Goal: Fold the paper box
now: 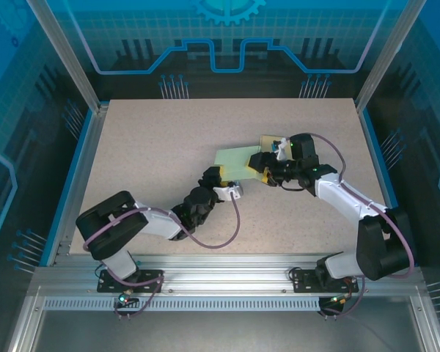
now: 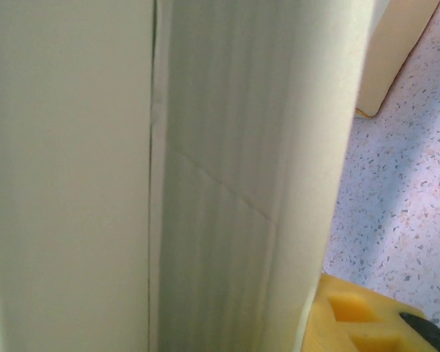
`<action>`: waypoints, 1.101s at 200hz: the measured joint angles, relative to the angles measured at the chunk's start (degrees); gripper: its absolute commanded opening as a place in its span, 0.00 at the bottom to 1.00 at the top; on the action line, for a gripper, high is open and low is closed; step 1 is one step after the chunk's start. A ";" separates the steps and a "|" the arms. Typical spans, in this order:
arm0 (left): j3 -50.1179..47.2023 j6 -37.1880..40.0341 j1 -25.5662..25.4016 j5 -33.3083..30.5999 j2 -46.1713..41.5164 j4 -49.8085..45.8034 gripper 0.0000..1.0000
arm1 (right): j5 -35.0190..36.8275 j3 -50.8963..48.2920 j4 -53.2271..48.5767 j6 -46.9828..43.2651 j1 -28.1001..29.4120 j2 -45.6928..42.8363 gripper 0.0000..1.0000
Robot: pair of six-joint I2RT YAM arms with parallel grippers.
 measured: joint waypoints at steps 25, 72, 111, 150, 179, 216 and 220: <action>-0.72 -0.50 0.00 1.38 -4.26 -5.99 0.38 | 0.04 0.00 -1.70 -1.14 -0.15 -0.33 0.80; 4.70 -11.50 3.02 13.27 -20.28 -41.92 0.39 | 3.37 1.14 -8.24 -5.11 -3.67 -3.13 1.00; 14.05 -19.37 6.97 23.17 -25.51 -65.96 0.39 | 9.09 2.82 -15.17 -9.77 -5.64 -7.39 1.00; 19.58 -22.77 8.28 31.50 -22.14 -82.99 0.38 | 19.26 9.60 -26.03 -17.75 -4.17 -8.35 1.00; 24.59 -23.45 10.78 35.80 -16.76 -90.99 0.41 | 30.95 13.18 -33.33 -22.10 1.14 -9.22 1.00; 30.29 -23.37 12.72 38.77 -10.60 -97.29 0.44 | 38.99 14.36 -37.46 -26.14 6.21 -8.98 1.00; 30.67 -23.34 12.85 39.08 -10.10 -97.55 0.44 | 39.06 14.27 -37.38 -26.56 6.40 -8.98 1.00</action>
